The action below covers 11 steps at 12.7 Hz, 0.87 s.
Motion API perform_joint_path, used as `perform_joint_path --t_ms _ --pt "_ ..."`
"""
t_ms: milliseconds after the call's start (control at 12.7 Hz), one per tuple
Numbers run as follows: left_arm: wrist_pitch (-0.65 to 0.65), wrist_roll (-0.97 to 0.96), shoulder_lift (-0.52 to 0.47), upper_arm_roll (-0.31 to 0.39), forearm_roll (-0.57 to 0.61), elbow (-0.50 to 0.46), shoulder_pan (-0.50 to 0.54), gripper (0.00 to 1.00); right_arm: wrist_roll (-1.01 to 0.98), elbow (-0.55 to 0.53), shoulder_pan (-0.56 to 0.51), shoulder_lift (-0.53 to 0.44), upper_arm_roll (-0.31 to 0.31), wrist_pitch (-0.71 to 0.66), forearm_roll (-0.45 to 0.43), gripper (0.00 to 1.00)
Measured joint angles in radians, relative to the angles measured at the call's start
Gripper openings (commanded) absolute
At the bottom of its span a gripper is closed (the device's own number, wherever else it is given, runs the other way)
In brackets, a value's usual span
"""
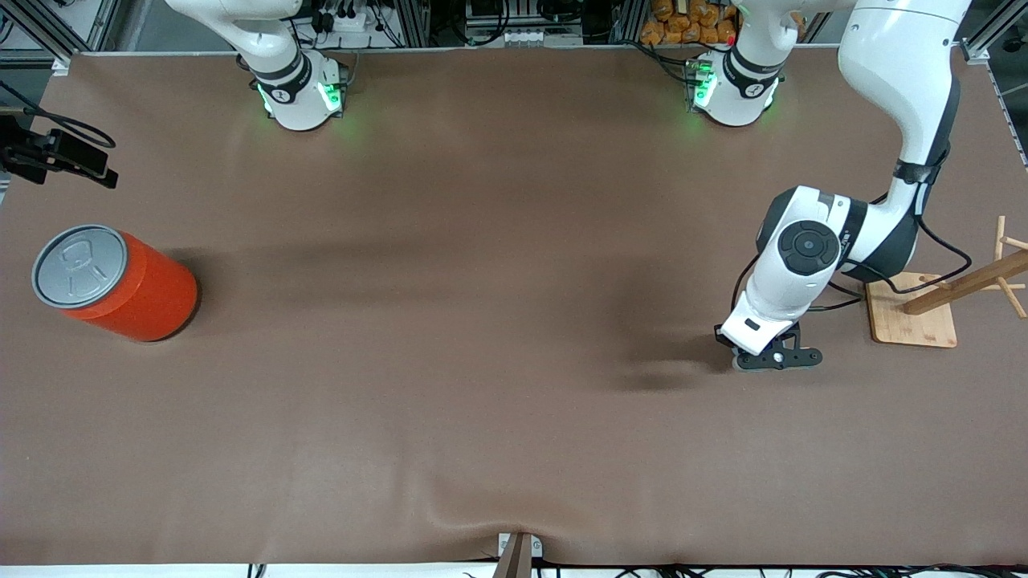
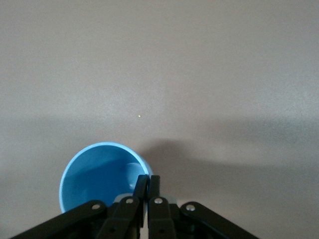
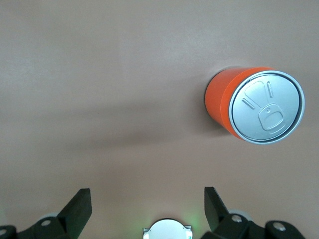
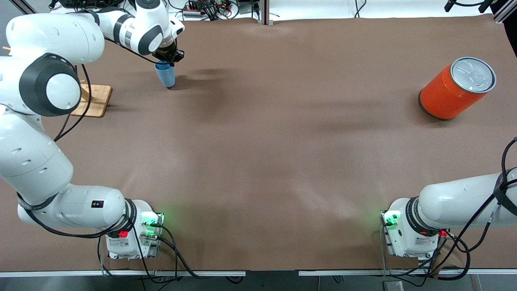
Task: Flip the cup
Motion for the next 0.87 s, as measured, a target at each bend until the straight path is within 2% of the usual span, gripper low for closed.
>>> perform_joint_path --t_ms 79,157,315,629,865 --pt "0.0 0.0 0.0 0.0 0.0 -0.001 0.0 0.44 0.0 0.0 0.0 0.0 0.0 0.0 0.0 1.0" --pt "0.0 0.0 0.0 0.0 0.0 -0.001 0.0 0.54 0.0 0.0 0.0 0.0 0.0 0.0 0.0 1.0" --pt "0.0 -0.001 0.0 0.0 0.0 -0.002 0.001 1.0 0.0 0.0 0.0 0.0 0.0 0.0 0.0 1.0" --pt "-0.02 -0.002 -0.007 -0.002 0.0 0.007 0.002 1.0 0.0 0.0 0.0 0.0 0.0 0.0 0.0 1.0" --pt "-0.147 -0.006 -0.056 -0.014 -0.031 0.065 0.002 1.0 0.0 0.0 0.0 0.0 -0.001 0.0 0.0 1.0"
